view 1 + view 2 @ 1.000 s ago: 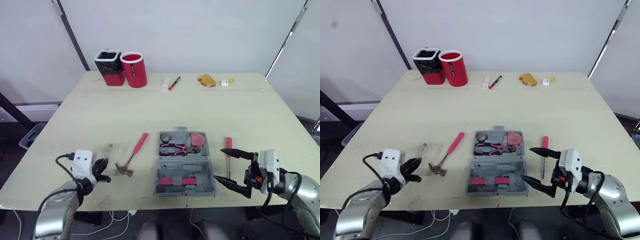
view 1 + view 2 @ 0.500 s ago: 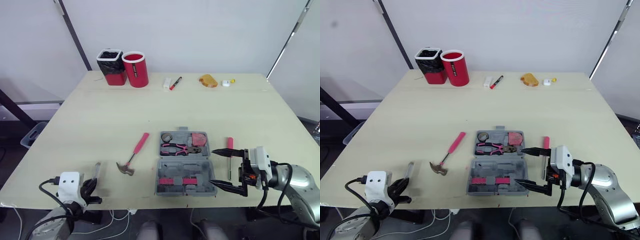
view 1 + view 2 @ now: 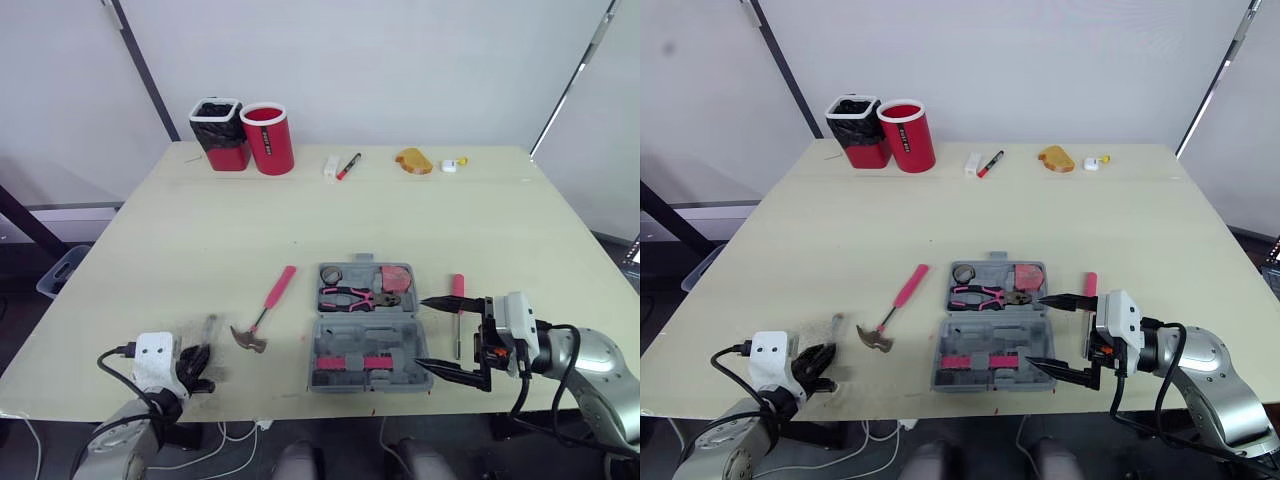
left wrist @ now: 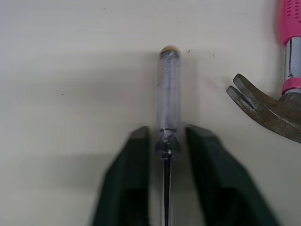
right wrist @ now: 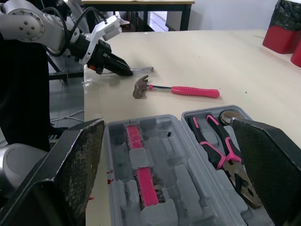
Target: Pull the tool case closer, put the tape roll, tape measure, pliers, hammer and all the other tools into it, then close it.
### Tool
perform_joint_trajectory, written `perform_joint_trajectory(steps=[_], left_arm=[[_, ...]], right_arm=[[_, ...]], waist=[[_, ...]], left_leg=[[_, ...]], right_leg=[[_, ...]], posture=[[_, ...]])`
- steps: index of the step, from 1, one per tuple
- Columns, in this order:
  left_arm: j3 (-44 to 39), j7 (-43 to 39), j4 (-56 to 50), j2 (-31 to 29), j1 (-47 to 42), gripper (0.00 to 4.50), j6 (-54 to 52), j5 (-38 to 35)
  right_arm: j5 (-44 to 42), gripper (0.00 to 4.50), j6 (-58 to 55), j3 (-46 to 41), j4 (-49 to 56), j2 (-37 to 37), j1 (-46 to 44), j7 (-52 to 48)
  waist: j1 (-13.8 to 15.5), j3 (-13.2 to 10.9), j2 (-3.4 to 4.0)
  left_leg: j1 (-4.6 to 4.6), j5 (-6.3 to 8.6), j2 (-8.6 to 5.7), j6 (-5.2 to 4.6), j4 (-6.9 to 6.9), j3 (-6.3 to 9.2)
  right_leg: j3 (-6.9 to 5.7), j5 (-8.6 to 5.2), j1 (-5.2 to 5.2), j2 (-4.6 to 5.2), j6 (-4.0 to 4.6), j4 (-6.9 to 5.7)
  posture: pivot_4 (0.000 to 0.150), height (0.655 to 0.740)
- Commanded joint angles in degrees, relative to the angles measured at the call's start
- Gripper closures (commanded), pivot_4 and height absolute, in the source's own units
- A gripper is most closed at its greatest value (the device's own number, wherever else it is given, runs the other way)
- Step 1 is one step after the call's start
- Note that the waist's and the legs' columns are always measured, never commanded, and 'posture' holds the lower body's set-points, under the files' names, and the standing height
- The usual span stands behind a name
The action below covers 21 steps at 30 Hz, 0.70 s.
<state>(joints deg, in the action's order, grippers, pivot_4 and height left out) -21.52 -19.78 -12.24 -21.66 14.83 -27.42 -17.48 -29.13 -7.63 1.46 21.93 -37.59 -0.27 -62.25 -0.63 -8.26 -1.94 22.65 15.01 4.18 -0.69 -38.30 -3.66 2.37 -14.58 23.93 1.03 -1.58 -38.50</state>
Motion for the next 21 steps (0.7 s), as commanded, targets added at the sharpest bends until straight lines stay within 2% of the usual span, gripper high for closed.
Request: perform_joint_trajectory(steps=[1,3,4,11,14,17,21], left_arm=[[-0.3,-0.1,-1.0,-0.2,0.1,1.28,0.3,-0.5],[-0.4,-0.5,-1.2,-0.7,0.2,0.27,0.3,-0.5],[-0.8,-1.1,-1.7,-1.3,0.3,0.03,0.2,-0.9],[-3.6,-9.9,-2.7,-9.7,-0.6,0.03,0.9,-4.1],[-3.8,-22.8,5.4,-18.9,-6.8,0.03,2.6,-7.3],[-0.1,-38.7,15.0,-28.4,-11.3,0.03,11.0,-5.7],[6.4,-53.0,29.8,-34.7,-21.4,0.03,22.5,-2.0]], right_arm=[[-0.4,0.0,0.3,-0.8,1.9,-0.1,0.3,0.3],[-0.4,0.0,0.3,-0.8,2.0,-0.1,0.4,0.4],[-0.3,0.0,0.3,-0.8,2.0,-0.1,0.6,0.5],[-0.1,0.0,0.5,-0.6,2.2,0.3,1.1,1.2],[-0.1,0.0,0.5,-0.4,2.4,0.4,1.0,1.5],[-0.3,0.0,0.3,-0.9,3.0,0.3,0.9,2.1],[-0.7,0.0,0.1,-1.5,3.4,0.3,0.9,2.8]], waist=[[0.0,0.0,0.0],[0.0,0.0,0.0],[0.0,0.0,0.0],[0.0,0.0,0.01],[0.4,-0.1,-0.07],[0.5,-0.1,-0.01],[0.3,-0.3,0.31]], left_leg=[[0.0,0.0,0.0,0.0,0.0,0.0],[0.0,0.0,0.0,0.0,0.0,0.0],[0.0,0.0,0.0,0.0,0.0,0.0],[0.0,0.0,0.01,0.0,0.0,0.0],[0.01,0.0,0.0,0.0,-0.01,0.04],[0.03,-0.01,0.03,0.01,-0.01,0.12],[0.11,0.0,-0.01,0.01,0.06,-0.22]], right_leg=[[0.0,0.0,0.0,0.0,0.01,0.0],[0.0,0.0,0.0,0.0,0.0,0.0],[0.0,0.0,0.0,0.0,0.0,0.0],[-0.01,-0.03,0.01,0.0,0.06,0.0],[-0.07,-0.04,0.02,0.0,0.07,-0.02],[-0.22,-0.06,0.07,-0.05,0.11,-0.03],[0.0,-0.04,0.17,0.08,0.07,0.11]], posture=[[0.15,0.74],[0.15,0.74],[0.15,0.74],[0.15,0.74],[0.15,0.74],[0.15,0.74],[0.15,0.74]])
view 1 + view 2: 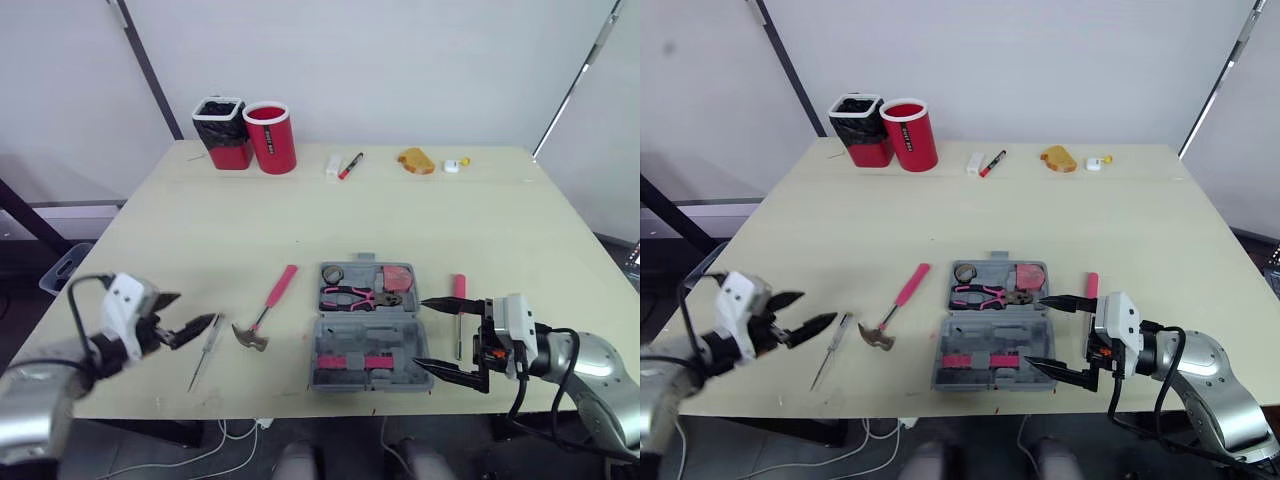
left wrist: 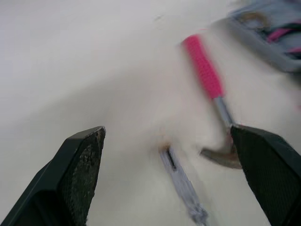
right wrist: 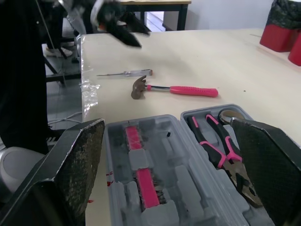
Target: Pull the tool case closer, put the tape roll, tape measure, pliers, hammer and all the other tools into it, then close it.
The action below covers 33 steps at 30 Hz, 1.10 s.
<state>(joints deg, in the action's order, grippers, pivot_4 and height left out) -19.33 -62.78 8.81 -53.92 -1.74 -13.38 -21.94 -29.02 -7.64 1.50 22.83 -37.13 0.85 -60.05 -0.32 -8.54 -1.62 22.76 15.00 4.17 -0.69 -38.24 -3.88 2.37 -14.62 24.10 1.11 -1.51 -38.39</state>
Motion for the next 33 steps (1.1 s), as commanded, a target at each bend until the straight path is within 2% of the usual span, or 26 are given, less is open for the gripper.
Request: perform_joint_trajectory(steps=[1,7,12,17,23,28,33], left_arm=[[6.0,-13.1,11.9,-3.4,-7.3,0.03,11.6,3.7],[21.5,-28.7,31.6,-6.6,-28.0,0.03,38.7,13.2],[41.4,-29.7,39.9,-10.5,-38.5,0.03,63.2,17.3],[53.2,-29.7,50.3,-8.4,-49.5,0.03,82.4,24.0],[59.9,-28.1,57.9,-4.5,-56.7,0.03,98.3,34.3],[61.4,-19.1,59.9,-2.5,-59.8,0.03,104.6,47.7],[60.7,-8.7,58.0,-1.5,-61.7,0.03,105.2,61.3]], right_arm=[[-0.8,0.0,0.1,-1.6,2.5,-0.2,-0.2,0.7],[-0.9,0.0,-0.3,-1.6,2.4,-0.4,-1.0,0.8],[-1.6,0.0,-0.6,-2.6,1.4,-0.8,-2.3,0.0],[-1.2,0.0,-0.7,-2.4,1.2,-0.7,-2.5,0.0],[-1.1,0.0,-0.7,-2.5,1.5,-0.7,-2.1,0.3],[-0.8,0.0,-0.6,-2.5,1.9,-0.5,-1.7,1.0],[-0.5,0.0,-0.5,-2.2,2.1,-0.3,-1.4,1.5]], waist=[[-0.1,0.0,-0.01],[0.7,0.0,-0.11],[0.6,-0.1,-0.16],[1.1,-0.1,-0.17],[1.2,-0.1,-0.21],[1.1,-0.1,-0.23],[1.1,-0.1,-0.25]], left_leg=[[0.01,0.0,0.0,0.0,0.02,-0.02],[0.13,0.0,0.04,0.0,-0.01,0.04],[0.12,0.01,0.05,-0.02,-0.03,-0.11],[0.13,0.0,0.05,-0.02,-0.06,-0.13],[0.15,0.0,0.04,-0.02,-0.1,-0.14],[0.15,0.0,0.04,-0.02,-0.09,-0.13],[0.14,0.0,0.04,-0.03,-0.1,-0.12]], right_leg=[[0.01,0.0,0.0,-0.02,0.0,0.02],[-0.02,0.11,0.06,-0.16,-0.18,0.05],[0.15,0.13,0.08,-0.16,-0.22,0.06],[0.16,0.14,0.07,-0.16,-0.23,0.06],[0.17,0.16,0.06,-0.17,-0.27,0.07],[0.19,0.17,0.06,-0.19,-0.29,0.07],[0.2,0.19,0.05,-0.18,-0.33,0.07]], posture=[[0.15,0.74],[0.15,0.74],[0.15,0.74],[0.15,0.74],[0.15,0.74],[0.15,0.74],[0.15,0.74]])
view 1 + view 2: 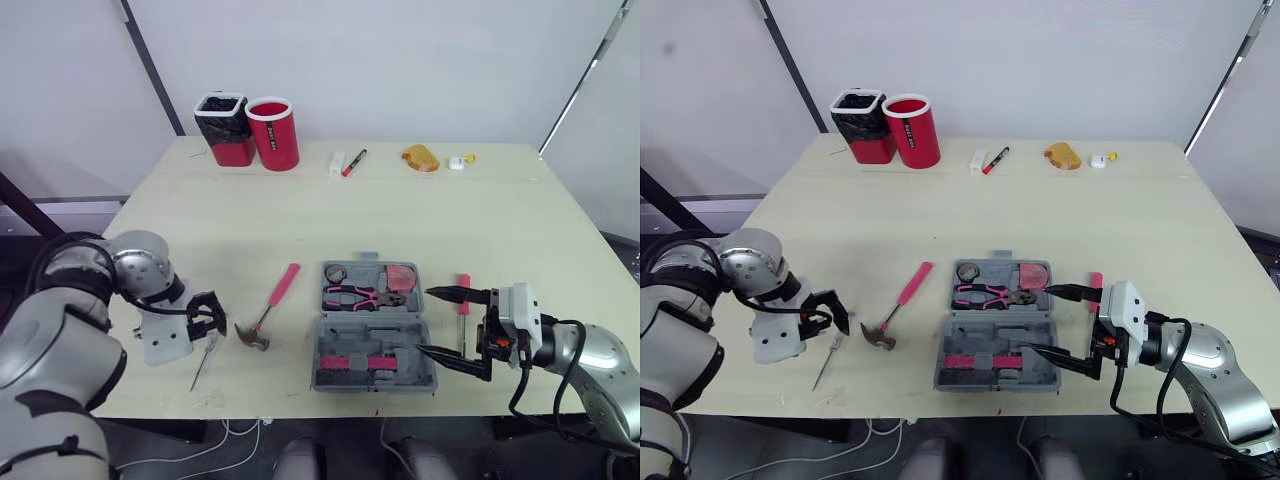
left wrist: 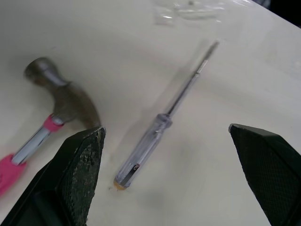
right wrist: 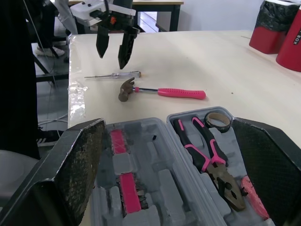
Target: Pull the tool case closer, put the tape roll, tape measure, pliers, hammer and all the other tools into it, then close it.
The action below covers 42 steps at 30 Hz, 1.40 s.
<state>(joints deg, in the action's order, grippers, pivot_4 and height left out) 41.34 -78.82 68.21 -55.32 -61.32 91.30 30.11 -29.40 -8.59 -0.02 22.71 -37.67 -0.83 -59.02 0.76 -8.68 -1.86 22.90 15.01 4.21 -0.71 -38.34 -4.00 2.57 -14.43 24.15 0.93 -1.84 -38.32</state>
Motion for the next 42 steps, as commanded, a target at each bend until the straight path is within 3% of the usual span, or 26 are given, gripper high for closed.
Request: perform_joint_trajectory(steps=[1,6,12,19,26,32,42], left_arm=[[0.2,11.3,-2.3,0.1,-2.6,0.03,0.1,13.4],[3.6,30.7,-6.9,1.4,-4.6,0.03,-2.2,31.6],[16.0,59.2,-9.5,2.7,-7.3,0.03,-7.7,52.3],[26.5,78.1,-9.2,3.7,-9.7,0.03,-8.2,61.9],[30.7,85.8,-8.1,2.1,-12.9,0.03,-5.2,62.9],[29.0,84.8,-6.2,0.0,-13.1,0.03,-1.9,59.4],[30.8,85.4,-5.7,2.5,-10.0,0.03,-10.6,61.3]], right_arm=[[-0.1,0.0,0.6,-0.7,2.2,0.3,0.3,0.6],[0.5,0.0,1.3,-0.8,1.6,0.4,0.1,1.1],[1.1,0.0,1.3,-0.6,1.5,1.0,-0.2,1.3],[1.2,0.0,1.3,-1.3,2.1,0.9,0.9,1.8],[1.4,0.0,1.3,-0.7,2.4,1.4,1.2,2.4],[1.6,0.0,1.6,-0.8,2.2,1.8,1.8,2.5],[2.3,0.0,1.8,-0.1,0.9,2.3,0.3,1.9]], waist=[[0.0,0.0,-0.01],[0.1,0.0,-0.03],[0.0,0.0,-0.01],[0.0,0.0,0.05],[0.0,0.0,-0.07],[0.1,-0.1,-0.2],[0.1,-0.1,-0.27]], left_leg=[[0.0,0.0,0.0,0.0,0.0,0.0],[0.0,0.0,0.0,0.0,-0.01,0.01],[-0.13,0.0,-0.02,0.0,0.01,-0.03],[-0.58,0.0,-0.02,-0.01,0.01,-0.1],[-0.57,0.0,-0.02,-0.01,0.02,-0.14],[-0.44,0.0,-0.02,-0.01,-0.03,-0.11],[-0.43,-0.01,-0.02,-0.01,-0.07,-0.09]], right_leg=[[0.0,0.01,-0.01,0.0,-0.01,0.0],[0.01,0.04,-0.03,0.0,-0.07,0.0],[0.06,0.07,-0.12,0.02,-0.12,0.0],[0.11,0.07,-0.54,0.04,-0.13,-0.02],[0.15,0.07,-0.5,0.02,-0.13,-0.04],[0.1,0.1,-0.48,0.07,-0.17,0.03],[0.07,0.11,-0.48,0.06,-0.18,0.02]], posture=[[0.15,0.74],[0.15,0.74],[0.15,0.74],[0.15,0.74],[0.15,0.74],[0.15,0.74],[0.15,0.74]])
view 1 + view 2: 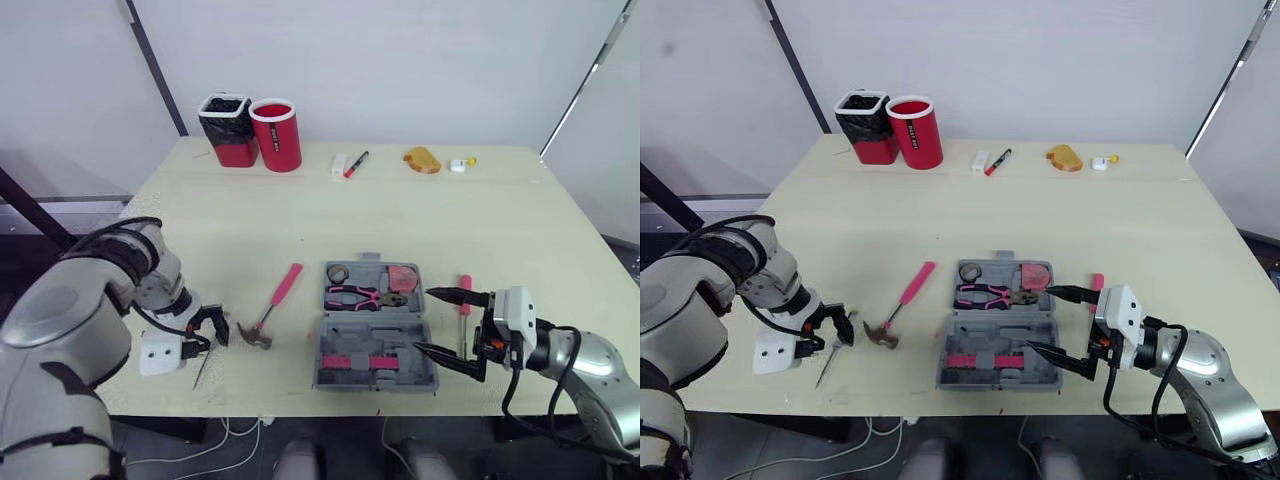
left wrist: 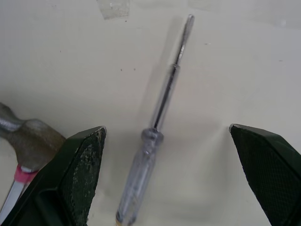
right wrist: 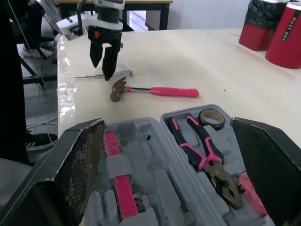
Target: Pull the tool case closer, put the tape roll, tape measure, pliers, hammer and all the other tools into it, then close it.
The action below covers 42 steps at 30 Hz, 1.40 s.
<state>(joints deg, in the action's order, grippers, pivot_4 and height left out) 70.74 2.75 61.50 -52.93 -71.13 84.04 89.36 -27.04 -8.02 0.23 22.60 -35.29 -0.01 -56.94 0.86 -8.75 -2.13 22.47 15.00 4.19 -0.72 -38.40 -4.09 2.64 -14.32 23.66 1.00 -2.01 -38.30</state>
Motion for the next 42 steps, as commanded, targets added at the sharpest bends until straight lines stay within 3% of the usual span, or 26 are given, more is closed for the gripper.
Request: perform_joint_trajectory(steps=[1,5,8,11,16,17,26,34,42], left_arm=[[1.6,3.8,1.3,0.5,0.0,0.03,-4.1,2.0],[2.1,3.7,1.8,2.0,0.1,0.03,-4.7,1.8],[2.8,3.8,1.5,2.3,0.1,0.88,-4.0,2.0],[3.3,3.9,1.2,2.2,0.3,2.0,-4.0,2.1],[3.4,4.7,1.1,2.1,0.2,4.3,-4.3,2.2],[3.4,4.8,1.0,2.1,0.1,4.5,-4.4,2.2],[-1.1,3.0,3.7,1.1,-3.6,4.5,-3.1,-2.7],[-6.9,-4.6,3.4,-2.4,-5.9,4.5,3.7,-11.2],[-12.0,-7.8,-0.1,-5.5,-2.7,4.5,-1.3,-15.2]], right_arm=[[0.0,0.0,1.3,-0.4,1.0,0.0,-0.6,-0.2],[0.2,0.0,1.4,-0.2,1.3,0.2,-0.3,0.0],[0.4,0.0,1.5,-0.3,1.5,0.2,0.1,0.2],[0.4,0.0,1.6,-0.4,1.6,0.2,0.2,0.3],[0.5,0.0,1.7,-0.3,1.6,0.3,0.2,0.3],[0.5,0.0,1.7,-0.3,1.5,0.3,0.2,0.3],[0.7,0.0,1.8,-0.1,1.2,0.6,-0.2,0.0],[0.8,0.0,2.0,0.1,1.2,1.2,0.5,0.1],[1.1,0.0,2.3,0.6,0.9,1.7,0.6,-0.1]], waist=[[0.0,0.0,0.01],[0.0,0.1,0.12],[0.0,0.1,0.13],[0.0,0.1,0.14],[0.0,0.1,0.14],[0.0,0.1,0.14],[0.1,0.0,-0.02],[-0.2,0.0,-0.06],[-0.1,0.0,-0.06]], left_leg=[[0.0,0.0,0.0,0.0,0.0,0.0],[-0.09,0.0,-0.01,0.0,0.01,-0.03],[-0.18,0.0,-0.01,0.0,0.01,-0.07],[-0.2,0.0,-0.03,0.0,0.01,-0.11],[-0.28,0.0,-0.03,0.0,0.01,-0.18],[-0.3,0.0,-0.03,0.0,0.01,-0.2],[-0.26,0.0,-0.03,0.0,-0.02,-0.19],[-0.26,0.0,-0.02,0.0,0.0,-0.2],[-0.26,0.0,-0.02,0.0,-0.01,-0.21]], right_leg=[[0.01,0.0,0.0,0.0,0.0,0.0],[0.03,0.0,-0.02,-0.01,0.0,-0.07],[0.1,0.0,-0.03,-0.01,0.0,-0.17],[0.13,0.0,-0.04,0.0,0.0,-0.19],[0.22,0.0,-0.05,-0.01,0.0,-0.22],[0.23,0.0,-0.06,-0.01,0.0,-0.23],[0.22,0.0,-0.06,-0.01,0.0,-0.24],[0.23,0.0,-0.04,-0.03,0.0,-0.23],[0.23,0.0,-0.04,-0.03,0.0,-0.24]], posture=[[0.15,0.74],[0.15,0.74],[0.15,0.74],[0.15,0.74],[0.15,0.74],[0.15,0.74],[0.15,0.74],[0.15,0.74],[0.15,0.74]])
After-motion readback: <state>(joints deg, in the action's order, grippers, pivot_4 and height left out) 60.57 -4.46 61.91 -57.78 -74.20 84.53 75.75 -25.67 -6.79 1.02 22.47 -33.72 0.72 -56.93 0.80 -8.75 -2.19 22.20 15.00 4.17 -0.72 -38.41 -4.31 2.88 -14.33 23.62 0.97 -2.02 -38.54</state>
